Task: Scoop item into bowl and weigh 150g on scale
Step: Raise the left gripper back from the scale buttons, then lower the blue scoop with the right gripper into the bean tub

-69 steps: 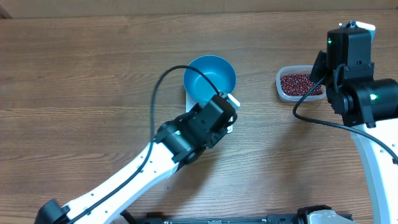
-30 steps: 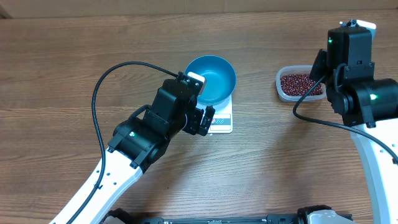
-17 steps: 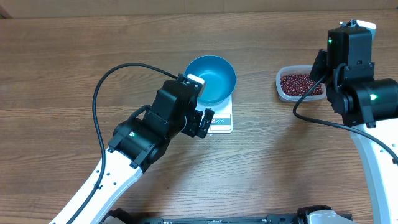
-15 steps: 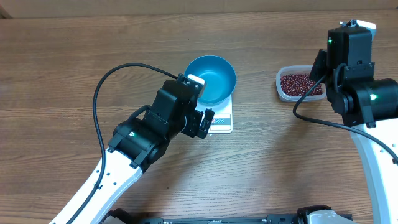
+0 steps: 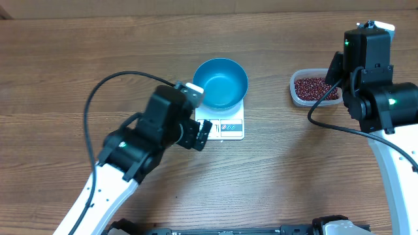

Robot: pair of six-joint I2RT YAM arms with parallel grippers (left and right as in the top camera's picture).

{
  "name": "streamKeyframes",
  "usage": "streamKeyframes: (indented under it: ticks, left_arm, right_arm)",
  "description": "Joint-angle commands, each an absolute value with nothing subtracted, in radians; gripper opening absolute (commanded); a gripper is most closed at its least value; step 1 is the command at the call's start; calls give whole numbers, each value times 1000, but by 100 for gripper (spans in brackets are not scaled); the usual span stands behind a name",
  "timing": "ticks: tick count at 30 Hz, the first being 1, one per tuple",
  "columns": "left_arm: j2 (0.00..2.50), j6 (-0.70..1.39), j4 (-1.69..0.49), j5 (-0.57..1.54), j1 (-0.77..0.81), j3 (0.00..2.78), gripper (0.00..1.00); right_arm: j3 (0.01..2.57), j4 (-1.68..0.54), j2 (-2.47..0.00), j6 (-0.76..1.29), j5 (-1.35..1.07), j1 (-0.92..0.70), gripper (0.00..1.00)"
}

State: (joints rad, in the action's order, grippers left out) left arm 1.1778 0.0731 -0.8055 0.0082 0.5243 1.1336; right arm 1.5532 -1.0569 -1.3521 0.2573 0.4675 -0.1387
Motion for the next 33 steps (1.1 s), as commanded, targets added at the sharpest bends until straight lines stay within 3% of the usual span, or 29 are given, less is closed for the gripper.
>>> streamKeyframes:
  ticks: [1,33]
  left_arm:
    - [1113,-24,-806,49,498,1129,99]
    - [1235,-49,-768,52,497,1128,100]
  right_arm:
    - [1572,-1053,-1360,258,470,-137,4]
    - [1572,-1088,-1485,183,420,-137,4]
